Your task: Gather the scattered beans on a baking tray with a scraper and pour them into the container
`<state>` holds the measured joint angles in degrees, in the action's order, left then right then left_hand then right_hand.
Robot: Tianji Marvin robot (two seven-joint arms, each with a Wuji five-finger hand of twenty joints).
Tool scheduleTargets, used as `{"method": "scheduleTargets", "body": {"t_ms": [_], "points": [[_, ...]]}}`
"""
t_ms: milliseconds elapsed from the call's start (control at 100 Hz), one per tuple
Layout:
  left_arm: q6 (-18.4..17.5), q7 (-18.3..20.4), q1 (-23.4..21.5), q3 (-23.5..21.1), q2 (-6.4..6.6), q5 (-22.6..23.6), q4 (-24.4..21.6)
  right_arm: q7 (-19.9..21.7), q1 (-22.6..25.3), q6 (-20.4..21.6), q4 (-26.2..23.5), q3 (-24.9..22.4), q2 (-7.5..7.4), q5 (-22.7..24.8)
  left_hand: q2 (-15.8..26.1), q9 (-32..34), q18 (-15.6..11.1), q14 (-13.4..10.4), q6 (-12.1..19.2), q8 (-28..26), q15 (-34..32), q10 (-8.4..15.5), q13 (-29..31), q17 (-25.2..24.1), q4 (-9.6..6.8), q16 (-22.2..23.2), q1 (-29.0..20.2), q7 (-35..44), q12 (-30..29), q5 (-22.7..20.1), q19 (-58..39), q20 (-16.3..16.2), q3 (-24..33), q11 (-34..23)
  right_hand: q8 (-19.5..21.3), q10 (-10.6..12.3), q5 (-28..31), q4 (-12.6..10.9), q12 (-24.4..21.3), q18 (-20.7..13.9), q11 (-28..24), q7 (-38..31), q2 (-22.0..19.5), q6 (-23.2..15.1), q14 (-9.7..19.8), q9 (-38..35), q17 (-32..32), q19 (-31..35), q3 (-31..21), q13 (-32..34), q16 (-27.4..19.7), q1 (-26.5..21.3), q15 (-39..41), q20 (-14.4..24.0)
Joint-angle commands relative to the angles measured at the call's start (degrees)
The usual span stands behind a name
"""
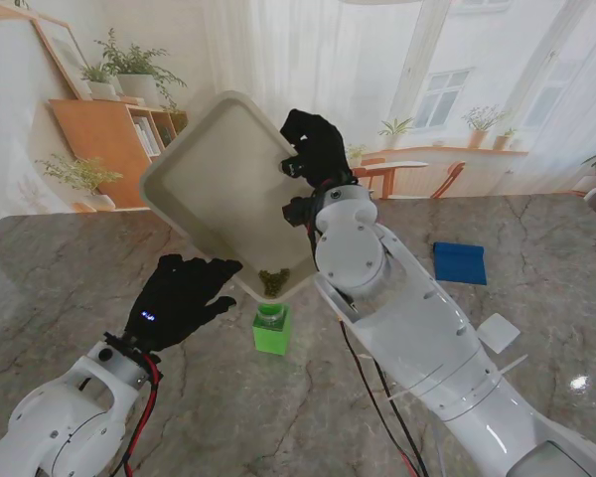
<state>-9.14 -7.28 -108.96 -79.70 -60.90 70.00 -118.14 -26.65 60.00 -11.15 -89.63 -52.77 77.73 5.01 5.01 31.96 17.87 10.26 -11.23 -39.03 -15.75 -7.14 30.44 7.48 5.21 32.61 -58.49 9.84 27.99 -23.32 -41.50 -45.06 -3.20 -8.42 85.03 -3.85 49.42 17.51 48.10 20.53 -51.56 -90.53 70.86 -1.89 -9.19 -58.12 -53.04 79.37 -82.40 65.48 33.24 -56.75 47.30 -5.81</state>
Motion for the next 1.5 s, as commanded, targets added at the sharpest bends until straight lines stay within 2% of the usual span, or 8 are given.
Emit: {"method": "scheduleTargets", "body": {"t_ms": [0,1490], "points": [[0.24,-0.07,-0.42,0.08,-0.02,-0.07,-0.17,0.85,-0.46,0.44,-0.40,0.02,0.10,0.11,3.85,-0.02,1.31,-0.17,-0.26,-0.48,0.14,-0.38,0.81,-0.02,-2.65,0.40,-0.18,-0.47,-0.44,0.30,0.75,-1.50,0.58,0.49,2.45,9.59,0.47,-1.74,2.76,-2.14,-9.28,-2.39,-2.66,0.23,5.88,-2.08,-6.15,14.60,-7.55,2.60,1.79,-8.16,10.22,4.83],[0.57,-1.70,-2.31,-0.85,-0.08,1.01,-0.59,1.25,-0.75,2.94,-0.22,1.13,-0.38,3.30,3.86,0.03,1.32,-0.18,-0.25,-0.85,0.06,-0.29,0.94,0.02,-2.60,0.50,-0.08,-0.37,-0.41,0.24,0.71,-1.59,0.50,0.49,2.32,8.83,0.48,-1.63,2.65,-1.16,-9.53,-2.41,-1.95,1.12,5.18,-2.01,-6.32,14.93,-7.55,2.62,1.54,-8.61,10.62,4.48]]}}
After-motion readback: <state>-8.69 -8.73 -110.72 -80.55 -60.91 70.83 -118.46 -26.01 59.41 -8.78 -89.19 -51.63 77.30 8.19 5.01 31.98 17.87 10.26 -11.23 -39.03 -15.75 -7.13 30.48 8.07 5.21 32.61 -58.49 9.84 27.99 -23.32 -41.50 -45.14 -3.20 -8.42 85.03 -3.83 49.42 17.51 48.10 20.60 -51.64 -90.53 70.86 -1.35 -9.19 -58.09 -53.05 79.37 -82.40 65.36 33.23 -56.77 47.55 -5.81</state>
